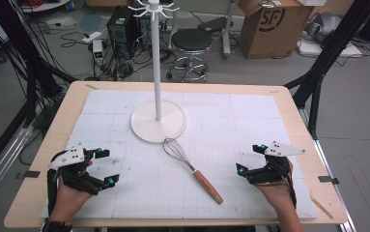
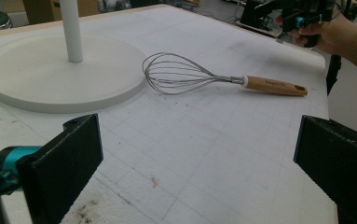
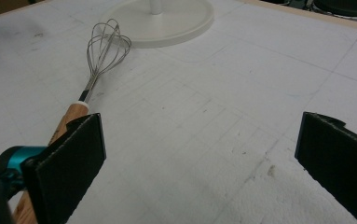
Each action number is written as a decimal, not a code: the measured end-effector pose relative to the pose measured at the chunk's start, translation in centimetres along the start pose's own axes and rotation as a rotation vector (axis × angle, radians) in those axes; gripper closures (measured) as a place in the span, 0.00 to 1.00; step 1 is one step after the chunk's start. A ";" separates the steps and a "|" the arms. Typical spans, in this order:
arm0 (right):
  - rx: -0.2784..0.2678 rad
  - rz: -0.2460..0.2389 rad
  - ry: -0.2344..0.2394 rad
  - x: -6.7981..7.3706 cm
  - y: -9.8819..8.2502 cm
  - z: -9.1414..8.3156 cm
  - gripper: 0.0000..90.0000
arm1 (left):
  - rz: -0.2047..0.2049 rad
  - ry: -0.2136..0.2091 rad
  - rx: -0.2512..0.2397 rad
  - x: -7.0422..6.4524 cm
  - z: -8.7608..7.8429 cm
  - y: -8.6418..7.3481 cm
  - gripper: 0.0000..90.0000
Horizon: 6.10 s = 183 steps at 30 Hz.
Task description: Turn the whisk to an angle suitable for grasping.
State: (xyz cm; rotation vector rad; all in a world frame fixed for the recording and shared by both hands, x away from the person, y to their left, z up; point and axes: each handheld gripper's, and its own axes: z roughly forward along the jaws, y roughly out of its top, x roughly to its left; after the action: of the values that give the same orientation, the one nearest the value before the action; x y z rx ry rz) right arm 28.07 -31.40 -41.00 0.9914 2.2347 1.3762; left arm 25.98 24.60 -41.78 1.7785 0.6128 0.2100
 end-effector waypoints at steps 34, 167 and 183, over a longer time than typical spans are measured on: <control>0.122 -0.080 0.054 5.3 2.1 4.5 0.01 | 0.012 -0.009 0.024 -0.2 0.6 -0.1 0.02; 0.322 -0.298 0.265 12.3 2.1 9.4 0.48 | 0.015 -0.012 0.004 -0.1 0.3 0.3 0.02; 0.355 -0.397 0.172 12.8 2.4 12.0 0.53 | 0.014 -0.007 0.000 0.1 0.0 0.3 0.02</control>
State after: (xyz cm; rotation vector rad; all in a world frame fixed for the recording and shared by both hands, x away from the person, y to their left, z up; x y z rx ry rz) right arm 27.21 -13.94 -43.65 0.4928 2.6825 0.9424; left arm 26.13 24.62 -41.52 1.7829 0.5951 0.2135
